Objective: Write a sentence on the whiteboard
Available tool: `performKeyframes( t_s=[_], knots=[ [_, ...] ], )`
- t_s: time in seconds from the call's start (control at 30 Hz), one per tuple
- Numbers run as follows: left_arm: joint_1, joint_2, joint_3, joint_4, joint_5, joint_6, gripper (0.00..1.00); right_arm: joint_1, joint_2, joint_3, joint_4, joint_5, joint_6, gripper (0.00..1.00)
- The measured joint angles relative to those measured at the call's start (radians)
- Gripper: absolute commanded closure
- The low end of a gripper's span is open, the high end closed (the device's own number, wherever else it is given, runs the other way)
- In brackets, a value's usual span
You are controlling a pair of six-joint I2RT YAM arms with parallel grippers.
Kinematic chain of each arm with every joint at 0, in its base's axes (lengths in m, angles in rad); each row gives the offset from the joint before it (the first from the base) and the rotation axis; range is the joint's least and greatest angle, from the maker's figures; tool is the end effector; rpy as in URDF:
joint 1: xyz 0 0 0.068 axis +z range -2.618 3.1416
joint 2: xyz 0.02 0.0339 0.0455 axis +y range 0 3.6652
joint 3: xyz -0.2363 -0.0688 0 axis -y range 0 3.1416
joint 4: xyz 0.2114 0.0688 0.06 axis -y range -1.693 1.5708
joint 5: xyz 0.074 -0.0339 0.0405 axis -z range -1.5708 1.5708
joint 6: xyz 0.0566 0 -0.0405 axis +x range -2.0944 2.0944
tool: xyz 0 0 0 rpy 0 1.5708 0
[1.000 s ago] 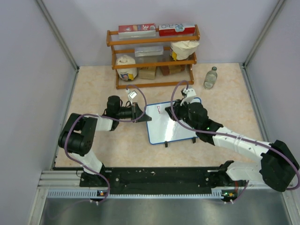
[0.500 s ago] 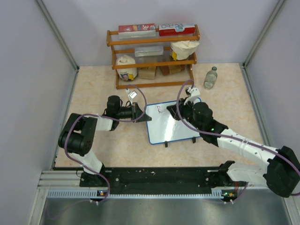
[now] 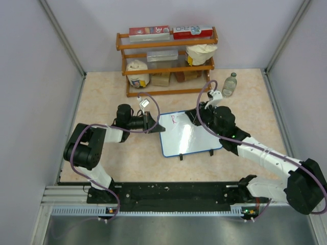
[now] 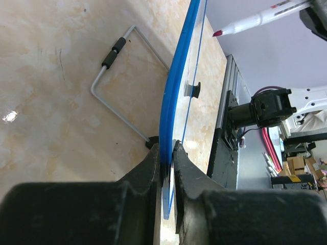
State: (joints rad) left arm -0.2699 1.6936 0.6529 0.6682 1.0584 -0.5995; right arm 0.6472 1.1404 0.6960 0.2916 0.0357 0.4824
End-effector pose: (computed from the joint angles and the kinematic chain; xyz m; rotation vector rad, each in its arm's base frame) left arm 0.2783 -0.1282 0.1589 0.4426 2.0251 -1.5748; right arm 0.2143 0.1594 0.2717 -0.1201 1.7871 0.7953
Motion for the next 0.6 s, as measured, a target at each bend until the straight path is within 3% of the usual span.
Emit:
performKeyframes(
  t_s=[0.6],
  knots=[
    [0.0,0.0,0.0,-0.003,-0.001,0.0,1.0,0.0,0.056,0.0,0.008,-0.004,-0.001,1.0]
  ],
)
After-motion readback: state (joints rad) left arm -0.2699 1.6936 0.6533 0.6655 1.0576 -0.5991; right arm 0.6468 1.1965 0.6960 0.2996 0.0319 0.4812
